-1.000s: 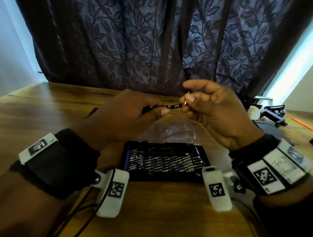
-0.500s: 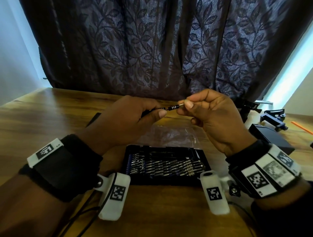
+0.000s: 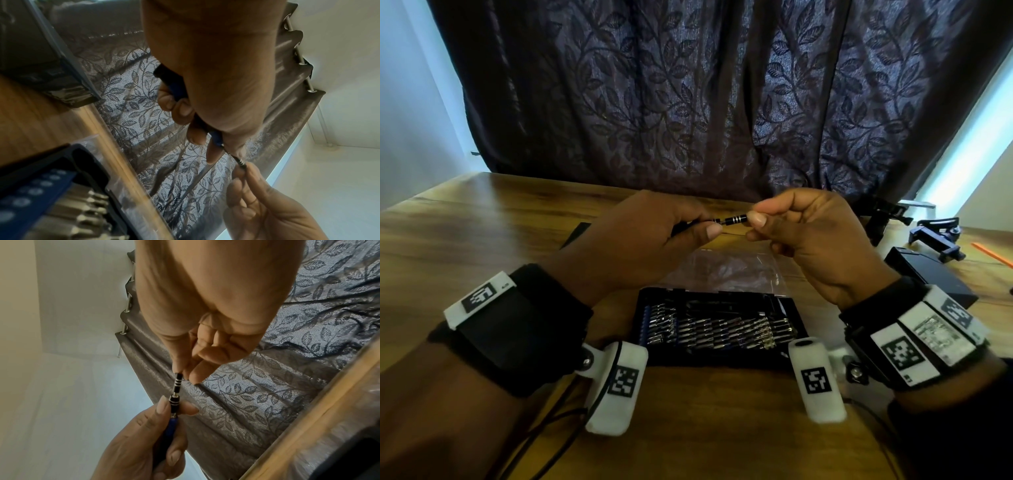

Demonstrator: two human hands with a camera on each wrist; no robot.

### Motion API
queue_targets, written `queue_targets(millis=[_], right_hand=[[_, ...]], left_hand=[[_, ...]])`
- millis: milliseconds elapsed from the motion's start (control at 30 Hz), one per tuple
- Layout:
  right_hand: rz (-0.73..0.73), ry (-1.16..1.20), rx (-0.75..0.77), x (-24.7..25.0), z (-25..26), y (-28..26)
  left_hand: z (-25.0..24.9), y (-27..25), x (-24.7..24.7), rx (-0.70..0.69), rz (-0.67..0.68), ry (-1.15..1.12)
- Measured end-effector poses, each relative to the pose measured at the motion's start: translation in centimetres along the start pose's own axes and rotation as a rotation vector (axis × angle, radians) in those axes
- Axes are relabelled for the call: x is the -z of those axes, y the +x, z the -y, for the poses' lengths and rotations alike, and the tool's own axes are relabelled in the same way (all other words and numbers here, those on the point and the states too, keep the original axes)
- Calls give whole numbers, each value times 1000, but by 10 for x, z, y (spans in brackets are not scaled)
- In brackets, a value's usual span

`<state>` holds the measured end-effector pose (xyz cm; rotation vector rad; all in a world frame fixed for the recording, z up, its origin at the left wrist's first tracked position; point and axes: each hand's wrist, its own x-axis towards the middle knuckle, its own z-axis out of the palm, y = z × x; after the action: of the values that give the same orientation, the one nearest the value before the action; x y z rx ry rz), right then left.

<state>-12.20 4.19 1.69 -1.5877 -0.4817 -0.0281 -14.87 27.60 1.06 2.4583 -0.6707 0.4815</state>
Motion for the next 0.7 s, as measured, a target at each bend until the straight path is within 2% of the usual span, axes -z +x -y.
queue_targets(millis=[233,433,567,633,700], right_hand=[[41,-62,-3,2,-1,0],[168,-313,-9,3,1,-2],[385,-677,31,1,5,-3],[611,-814,-55,4,8,-4],[777,-790,-185,9,8,-3]], left_hand=[[1,-1,2,21,40,38],[-5,-2,0,24,121,102],[-16,-3,-6,55,149,130],[-18,-4,-4,98,205,100],[-17,-3,0,156,257,37]])
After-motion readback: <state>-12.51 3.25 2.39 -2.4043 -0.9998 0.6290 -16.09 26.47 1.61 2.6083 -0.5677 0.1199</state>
